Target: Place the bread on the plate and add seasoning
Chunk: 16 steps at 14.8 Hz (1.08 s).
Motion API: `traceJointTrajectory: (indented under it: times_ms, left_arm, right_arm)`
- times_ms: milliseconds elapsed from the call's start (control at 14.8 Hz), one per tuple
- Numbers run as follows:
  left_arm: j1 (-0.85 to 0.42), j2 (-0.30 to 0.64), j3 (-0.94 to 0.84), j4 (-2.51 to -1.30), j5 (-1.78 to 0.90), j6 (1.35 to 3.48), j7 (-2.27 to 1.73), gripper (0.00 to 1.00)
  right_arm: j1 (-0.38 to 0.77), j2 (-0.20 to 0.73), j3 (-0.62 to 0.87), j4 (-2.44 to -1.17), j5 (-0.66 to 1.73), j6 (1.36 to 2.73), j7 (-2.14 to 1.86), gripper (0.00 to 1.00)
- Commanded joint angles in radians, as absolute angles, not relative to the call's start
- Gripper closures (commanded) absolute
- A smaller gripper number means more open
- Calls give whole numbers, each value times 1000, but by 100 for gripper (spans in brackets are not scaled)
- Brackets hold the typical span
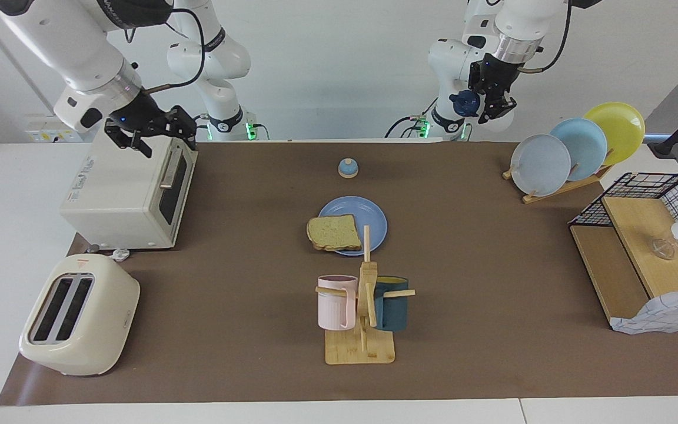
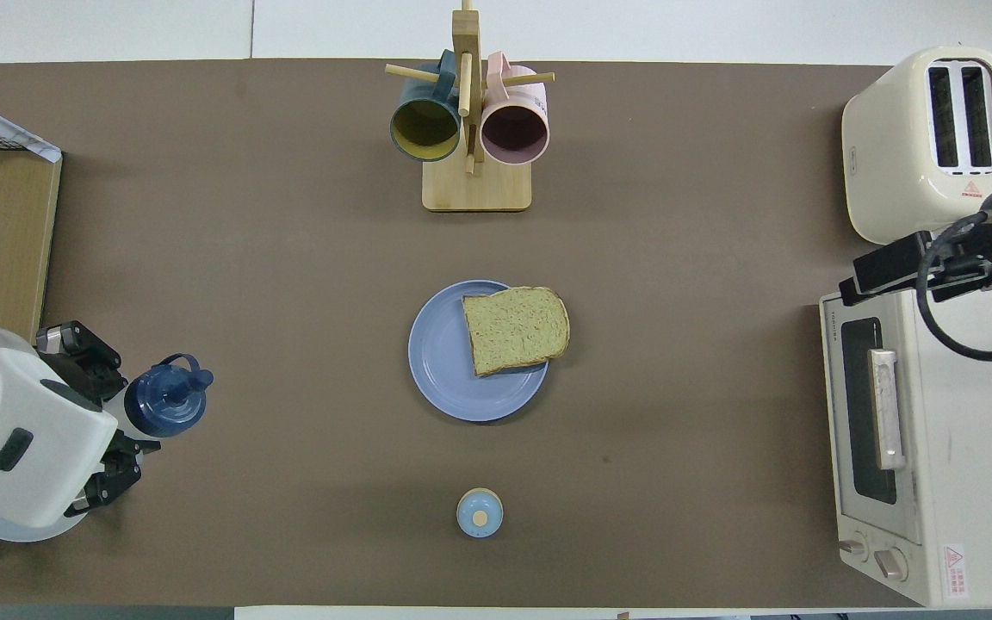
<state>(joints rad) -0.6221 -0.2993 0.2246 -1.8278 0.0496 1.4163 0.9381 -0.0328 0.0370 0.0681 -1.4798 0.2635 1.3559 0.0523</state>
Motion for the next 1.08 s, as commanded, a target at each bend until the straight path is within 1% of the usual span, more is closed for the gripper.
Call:
traceJointTrajectory:
  times_ms: [0,68,203,271,339,542,677,745,881,948,1016]
  left_arm:
    - [-620,-318,224,-1853,55,1437,919,59]
    - [-618,-318,224,-1853,55,1436,920,59]
    - [-618,-316,230,-1848,55,1440,922,59]
    - [-618,-316,230,-1853,55,1450,919,59]
    - [-620,-318,229,-1859,55,1454,917,59]
    - [-620,-316,229,-1861,54,1473,897,59]
    - [-621,-316,227,-1865,54,1474,893,59]
    - [-624,-316,224,-1867,54,1474,891,59]
    - [-626,-318,224,-1879,54,1477,896,60]
    - [-629,-319,222,-1885,54,1479,894,60]
    - [-630,-319,221,-1885,54,1479,893,60]
  right_arm:
    - [-22,9,116,-1490,444,1362,239,0]
    - [-15,9,164,-1489,489,1376,300,0]
    - [-6,8,301,-1486,502,1480,436,0]
    - [-2,6,387,-1479,499,1549,534,5]
    - [0,9,470,-1464,491,1628,640,12]
    - [0,9,647,-1469,485,1822,836,23]
    - [0,6,721,-1486,424,1885,856,27]
    - [0,6,744,-1486,413,1914,874,31]
    - [0,8,800,-1497,399,2015,945,35]
    - [0,9,817,-1529,381,2090,948,38]
    - [0,15,819,-1551,371,2150,943,39]
